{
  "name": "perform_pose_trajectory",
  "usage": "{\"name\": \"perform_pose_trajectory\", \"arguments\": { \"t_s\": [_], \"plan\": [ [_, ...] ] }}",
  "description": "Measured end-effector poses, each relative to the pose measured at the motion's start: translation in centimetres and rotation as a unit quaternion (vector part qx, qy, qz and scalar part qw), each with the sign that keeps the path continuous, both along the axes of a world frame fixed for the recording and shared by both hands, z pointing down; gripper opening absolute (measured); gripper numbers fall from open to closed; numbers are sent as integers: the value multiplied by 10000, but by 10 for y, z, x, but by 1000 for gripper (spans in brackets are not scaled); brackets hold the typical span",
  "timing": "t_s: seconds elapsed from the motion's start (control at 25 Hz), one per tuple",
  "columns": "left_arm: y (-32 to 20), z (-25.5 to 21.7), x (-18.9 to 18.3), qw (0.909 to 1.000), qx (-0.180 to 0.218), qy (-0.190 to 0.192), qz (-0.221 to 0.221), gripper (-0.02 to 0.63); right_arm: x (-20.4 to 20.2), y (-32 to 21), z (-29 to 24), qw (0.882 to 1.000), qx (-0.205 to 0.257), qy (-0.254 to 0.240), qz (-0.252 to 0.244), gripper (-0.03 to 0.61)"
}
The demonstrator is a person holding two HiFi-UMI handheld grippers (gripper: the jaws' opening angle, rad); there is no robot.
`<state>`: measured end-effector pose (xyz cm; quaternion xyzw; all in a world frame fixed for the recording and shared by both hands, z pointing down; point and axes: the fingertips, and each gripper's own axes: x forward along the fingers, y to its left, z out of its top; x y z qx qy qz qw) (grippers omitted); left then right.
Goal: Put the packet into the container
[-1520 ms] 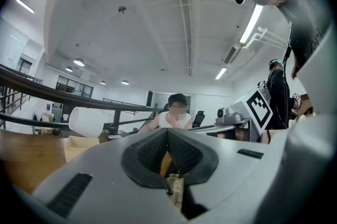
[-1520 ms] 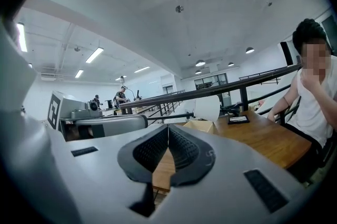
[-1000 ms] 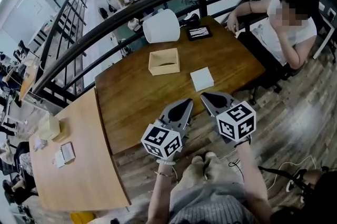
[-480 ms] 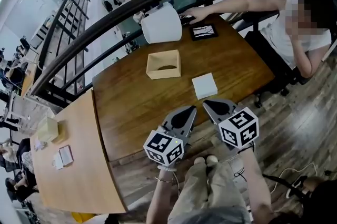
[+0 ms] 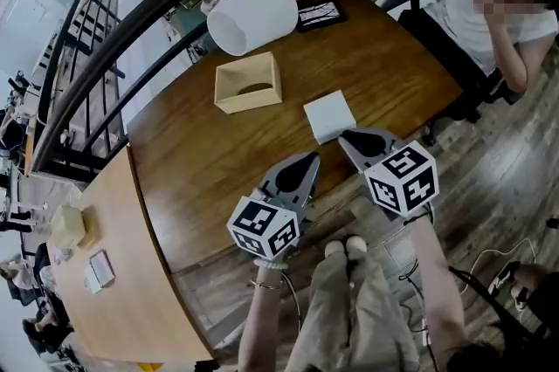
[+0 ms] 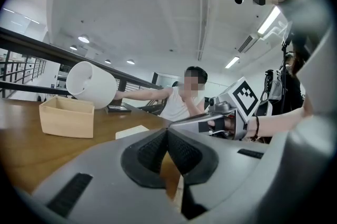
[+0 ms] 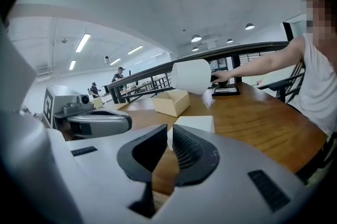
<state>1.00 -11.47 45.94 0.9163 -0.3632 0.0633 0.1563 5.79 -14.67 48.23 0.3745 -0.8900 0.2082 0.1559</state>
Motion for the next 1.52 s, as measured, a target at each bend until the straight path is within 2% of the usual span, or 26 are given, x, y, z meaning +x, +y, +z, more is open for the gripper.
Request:
{"name": "perform_pose_trajectory", "arguments": {
  "t_s": [0.08,0.16,0.36,0.64,0.88,1.08,1.28,1.52],
  "plan": [
    [-5,5,1,10000,6,11,20,5,10,-5,9,9999,-24,136,50,21],
    [-9,8,4,10000,19,23,54,5,20,-11,18,9997,-116,165,139,91],
    [-17,13,13,9997,109,2,210,5,38,-26,32,9993,-171,193,260,107],
    [-23,24,11,9998,57,8,197,5,27,-42,41,9995,-286,11,165,144],
    [-21,29,4,9999,32,79,55,5,21,-49,54,9969,-701,-300,197,144],
    [-22,37,-3,9999,-47,89,-39,5,13,-51,57,9965,-830,-122,-7,122],
    [-21,37,-6,9998,-107,106,-108,5,6,-48,52,9981,-554,195,-162,80],
    [-22,19,-14,9997,-49,102,-215,5,5,-35,31,9996,-206,150,-112,74]
  ]
}}
